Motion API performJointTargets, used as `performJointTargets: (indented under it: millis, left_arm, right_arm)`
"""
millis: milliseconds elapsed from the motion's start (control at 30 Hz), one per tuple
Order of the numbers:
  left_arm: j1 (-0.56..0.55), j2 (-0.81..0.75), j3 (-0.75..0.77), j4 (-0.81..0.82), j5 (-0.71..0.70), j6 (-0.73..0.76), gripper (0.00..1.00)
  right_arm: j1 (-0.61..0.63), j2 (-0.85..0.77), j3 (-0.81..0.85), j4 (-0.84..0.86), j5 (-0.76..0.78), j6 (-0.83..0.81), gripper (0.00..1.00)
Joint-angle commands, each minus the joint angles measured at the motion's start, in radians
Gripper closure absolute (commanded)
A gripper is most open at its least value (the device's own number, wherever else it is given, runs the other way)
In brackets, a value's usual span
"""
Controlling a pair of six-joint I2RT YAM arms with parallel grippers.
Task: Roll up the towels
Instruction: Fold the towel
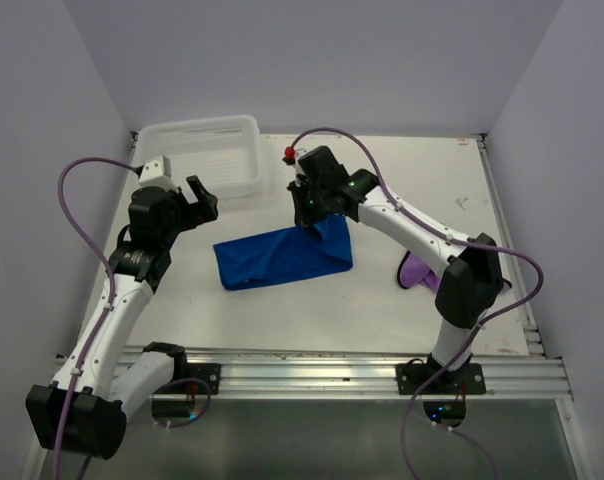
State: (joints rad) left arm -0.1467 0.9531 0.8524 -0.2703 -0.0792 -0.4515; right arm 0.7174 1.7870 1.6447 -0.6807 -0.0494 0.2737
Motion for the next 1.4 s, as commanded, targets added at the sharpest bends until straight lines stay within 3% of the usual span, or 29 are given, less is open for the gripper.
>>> performJointTargets:
  millis: [0, 800, 1367]
  left_arm:
    - [-0.004, -0.017, -0.009, 0.039, -0.007, 0.023, 0.0]
    - [-0.004, -0.022, -0.013, 0.043, 0.01, 0.023, 0.01]
    - [-0.005, -0.034, -0.015, 0.04, 0.002, 0.023, 0.0]
  right_arm:
    - [0.042, 0.029, 0.072, -0.046, -0.033, -0.042, 1.0]
    - [0.175, 0.236, 0.293, -0.043, -0.067, 0.013, 1.0]
    - [0.244, 0.282, 0.276, 0.007, -0.099, 0.044, 1.0]
